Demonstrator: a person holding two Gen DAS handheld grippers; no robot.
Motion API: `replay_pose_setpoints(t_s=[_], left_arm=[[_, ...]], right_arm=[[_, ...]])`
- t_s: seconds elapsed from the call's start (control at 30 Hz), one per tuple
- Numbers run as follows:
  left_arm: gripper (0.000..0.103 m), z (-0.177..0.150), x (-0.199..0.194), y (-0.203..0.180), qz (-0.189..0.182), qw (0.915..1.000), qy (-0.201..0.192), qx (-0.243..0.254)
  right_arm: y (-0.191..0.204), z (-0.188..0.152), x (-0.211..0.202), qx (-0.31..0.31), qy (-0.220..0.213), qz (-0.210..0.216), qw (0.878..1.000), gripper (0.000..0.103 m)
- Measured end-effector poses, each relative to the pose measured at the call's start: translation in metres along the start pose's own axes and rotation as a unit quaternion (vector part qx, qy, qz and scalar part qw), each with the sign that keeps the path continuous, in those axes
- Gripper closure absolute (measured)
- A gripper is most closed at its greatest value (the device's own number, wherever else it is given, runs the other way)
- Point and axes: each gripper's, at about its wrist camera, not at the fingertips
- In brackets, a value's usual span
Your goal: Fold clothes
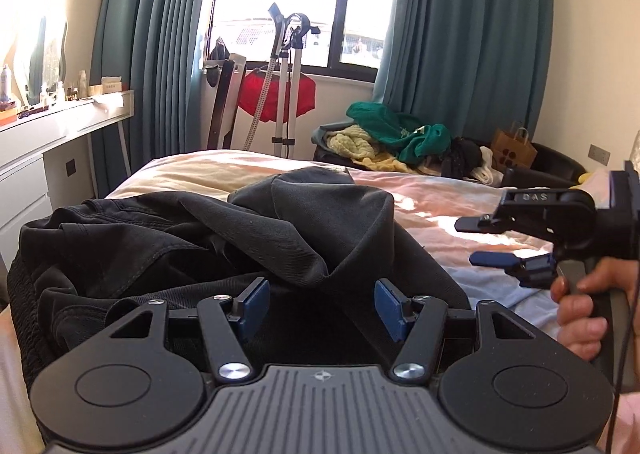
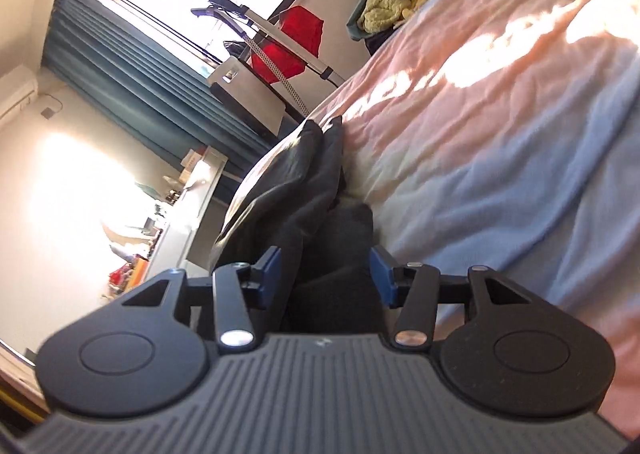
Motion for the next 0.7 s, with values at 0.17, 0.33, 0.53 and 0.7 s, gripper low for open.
replay_pose_setpoints(t_s=[0.17, 0.33, 0.53, 0.7], left_arm=[[0.040, 0.000, 0.011, 0.014, -0.012, 0.9993, -0.022, -0.028], [0.039, -0.005, 0.042, 0.039, -0.017, 0.9960, -0.007, -0.087], [0.038, -0.013, 0.077, 0.049, -0.026, 0.9951, -0.005, -0.095], [0.037, -0.015, 0.091, 0.062, -0.047, 0.9927, -0.012, -0.110]], right_arm=[[-0.010, 0.046, 0.087, 0.021, 0.015, -0.004, 1.000, 0.052], [-0.013, 0.075, 0.180, 0.034, 0.029, -0.026, 0.999, 0.052], [-0.014, 0.086, 0.256, 0.038, 0.052, -0.039, 0.997, 0.078], [0.006, 0.095, 0.242, -0.018, 0.002, -0.057, 0.998, 0.098]])
Point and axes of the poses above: each gripper's, at about its wrist camera, not at the fingertips, and x roughly the way its jaws point, y to its left, z to its top, and after that the axes turned 2 degrees about -y, right-handed
